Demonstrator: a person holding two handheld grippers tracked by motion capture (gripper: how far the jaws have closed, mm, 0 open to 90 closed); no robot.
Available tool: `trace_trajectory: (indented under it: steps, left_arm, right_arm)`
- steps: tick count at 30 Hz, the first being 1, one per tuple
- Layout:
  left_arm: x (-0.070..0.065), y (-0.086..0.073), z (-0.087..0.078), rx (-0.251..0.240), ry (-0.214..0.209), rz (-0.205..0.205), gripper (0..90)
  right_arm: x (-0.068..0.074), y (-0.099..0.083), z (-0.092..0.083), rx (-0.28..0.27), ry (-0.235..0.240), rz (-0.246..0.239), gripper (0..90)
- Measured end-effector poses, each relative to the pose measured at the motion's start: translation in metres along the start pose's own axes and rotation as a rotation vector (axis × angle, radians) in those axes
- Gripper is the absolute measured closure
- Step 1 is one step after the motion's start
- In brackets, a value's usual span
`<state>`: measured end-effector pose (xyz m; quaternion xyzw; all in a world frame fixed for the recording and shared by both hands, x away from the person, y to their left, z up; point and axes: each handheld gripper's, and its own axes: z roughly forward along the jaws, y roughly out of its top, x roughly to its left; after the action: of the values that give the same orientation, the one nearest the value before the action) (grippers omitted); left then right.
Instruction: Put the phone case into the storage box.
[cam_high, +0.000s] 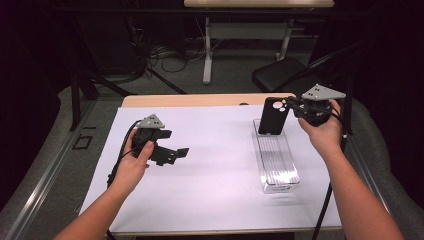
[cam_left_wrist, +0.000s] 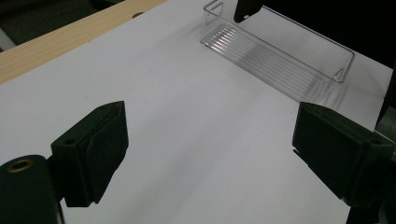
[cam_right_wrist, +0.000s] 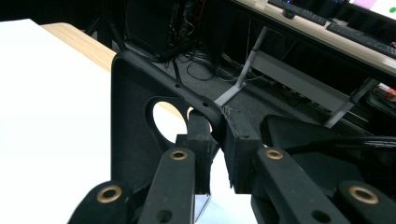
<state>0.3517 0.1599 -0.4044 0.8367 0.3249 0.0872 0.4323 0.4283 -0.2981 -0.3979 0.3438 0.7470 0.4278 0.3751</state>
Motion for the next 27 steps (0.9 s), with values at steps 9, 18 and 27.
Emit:
trace_trajectory:
  steps: [9,18,27]
  left_arm:
    - [0.001,-0.002,0.0,0.003,0.005,-0.002,11.2]
    - [0.002,-0.006,0.001,0.008,0.005,-0.009,11.2]
    - [0.003,-0.007,0.001,0.012,0.007,-0.007,11.2]
  right_arm:
    - [-0.003,-0.011,0.023,-0.011,-0.026,-0.03,82.0]
    - [0.001,-0.018,0.035,0.006,-0.028,-0.078,82.0]
    - [0.011,-0.019,0.043,0.01,-0.032,-0.141,82.0]
